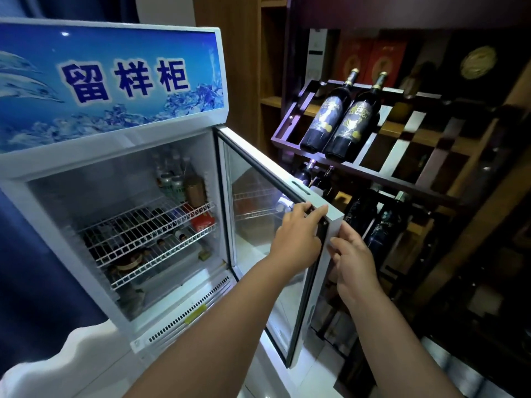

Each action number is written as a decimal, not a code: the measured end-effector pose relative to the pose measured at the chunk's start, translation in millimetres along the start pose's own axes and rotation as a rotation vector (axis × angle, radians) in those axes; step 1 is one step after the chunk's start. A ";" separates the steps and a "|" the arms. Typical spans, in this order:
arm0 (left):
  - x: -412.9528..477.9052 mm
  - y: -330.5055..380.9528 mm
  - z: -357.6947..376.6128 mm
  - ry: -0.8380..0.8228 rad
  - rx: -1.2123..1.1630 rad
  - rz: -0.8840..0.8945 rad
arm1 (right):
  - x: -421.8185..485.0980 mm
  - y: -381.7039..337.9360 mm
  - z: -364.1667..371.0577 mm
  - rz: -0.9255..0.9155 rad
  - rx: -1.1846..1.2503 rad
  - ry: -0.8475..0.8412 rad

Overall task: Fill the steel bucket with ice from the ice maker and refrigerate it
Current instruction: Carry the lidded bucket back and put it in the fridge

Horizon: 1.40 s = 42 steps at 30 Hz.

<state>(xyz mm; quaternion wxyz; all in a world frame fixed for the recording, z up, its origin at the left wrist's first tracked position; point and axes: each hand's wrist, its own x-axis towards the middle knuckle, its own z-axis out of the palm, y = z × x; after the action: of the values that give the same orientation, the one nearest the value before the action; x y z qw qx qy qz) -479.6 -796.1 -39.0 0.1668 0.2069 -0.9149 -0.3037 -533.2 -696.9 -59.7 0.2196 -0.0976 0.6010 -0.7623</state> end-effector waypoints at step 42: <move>-387.2 -177.8 -225.8 0.972 -0.449 -0.695 | -267.8 114.2 305.8 0.071 -0.104 -0.753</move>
<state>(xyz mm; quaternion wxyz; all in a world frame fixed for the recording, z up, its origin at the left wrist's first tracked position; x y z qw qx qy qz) -0.5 -849.9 -48.0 0.4939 0.5659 -0.5283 -0.3959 -145.4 -863.7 -59.3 0.4462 -0.3610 0.5191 -0.6334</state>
